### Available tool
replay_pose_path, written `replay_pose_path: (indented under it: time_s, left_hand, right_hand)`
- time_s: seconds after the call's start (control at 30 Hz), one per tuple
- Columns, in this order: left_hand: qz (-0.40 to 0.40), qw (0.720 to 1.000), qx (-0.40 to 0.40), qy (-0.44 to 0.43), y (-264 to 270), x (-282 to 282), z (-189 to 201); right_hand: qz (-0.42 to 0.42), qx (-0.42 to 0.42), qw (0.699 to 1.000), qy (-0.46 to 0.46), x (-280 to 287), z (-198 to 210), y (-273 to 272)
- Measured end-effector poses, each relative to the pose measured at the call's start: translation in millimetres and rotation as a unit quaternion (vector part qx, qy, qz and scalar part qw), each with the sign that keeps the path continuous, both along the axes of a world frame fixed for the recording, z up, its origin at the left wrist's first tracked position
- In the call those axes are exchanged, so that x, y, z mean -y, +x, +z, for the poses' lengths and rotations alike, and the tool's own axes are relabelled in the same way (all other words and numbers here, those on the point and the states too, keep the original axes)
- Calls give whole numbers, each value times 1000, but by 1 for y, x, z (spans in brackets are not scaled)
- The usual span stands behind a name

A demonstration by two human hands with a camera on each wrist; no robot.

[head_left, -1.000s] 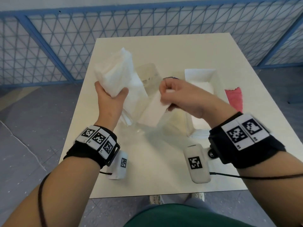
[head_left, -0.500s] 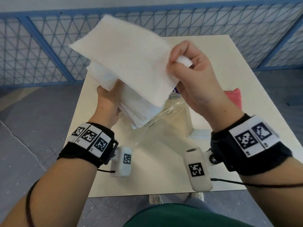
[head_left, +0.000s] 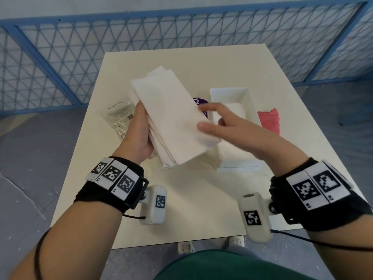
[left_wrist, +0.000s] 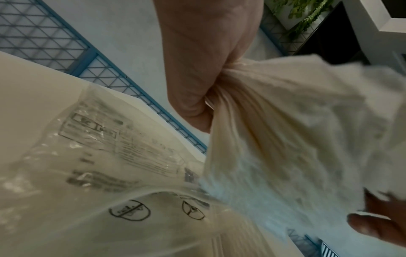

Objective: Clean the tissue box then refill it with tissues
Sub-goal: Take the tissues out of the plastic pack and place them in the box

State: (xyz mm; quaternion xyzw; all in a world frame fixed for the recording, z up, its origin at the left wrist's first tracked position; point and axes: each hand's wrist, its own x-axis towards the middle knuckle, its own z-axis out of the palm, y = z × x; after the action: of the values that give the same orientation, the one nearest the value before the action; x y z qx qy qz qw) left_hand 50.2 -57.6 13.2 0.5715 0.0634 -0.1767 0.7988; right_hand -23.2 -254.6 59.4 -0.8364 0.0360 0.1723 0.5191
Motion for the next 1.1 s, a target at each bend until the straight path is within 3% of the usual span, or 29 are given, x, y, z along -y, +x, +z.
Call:
replay_pose_path:
  time_s: [0.1,0.23,0.43,0.57,0.73,0.97,1.1]
  left_hand:
    - [-45,999,-1,1,1,23,2]
    - [-75,997,-7,19,-6,70,12]
    - [-152,979,-23,135,-15,118,8]
    - [-114,979,-26,166,-24,136,-10]
    - [-90,971,1,223,-28,153,-24]
    - [-152,922,3,356,-25,170,-31]
    - [-169,889,-5,425,-28,175,-33]
  right_hand:
    - [-99,17,994,34,23,-2,8]
    - [-113,-73,976,170,42,-15,13]
    - [-238,-20,949,205,73,-32,27]
    - [-224,-22,963,151,85,-39,33]
    - [-194,20,980,-47,93,-54,36]
    - [-68,10,963,-262,98,-73,45]
    - [20,-45,946,-322,88,-83,46]
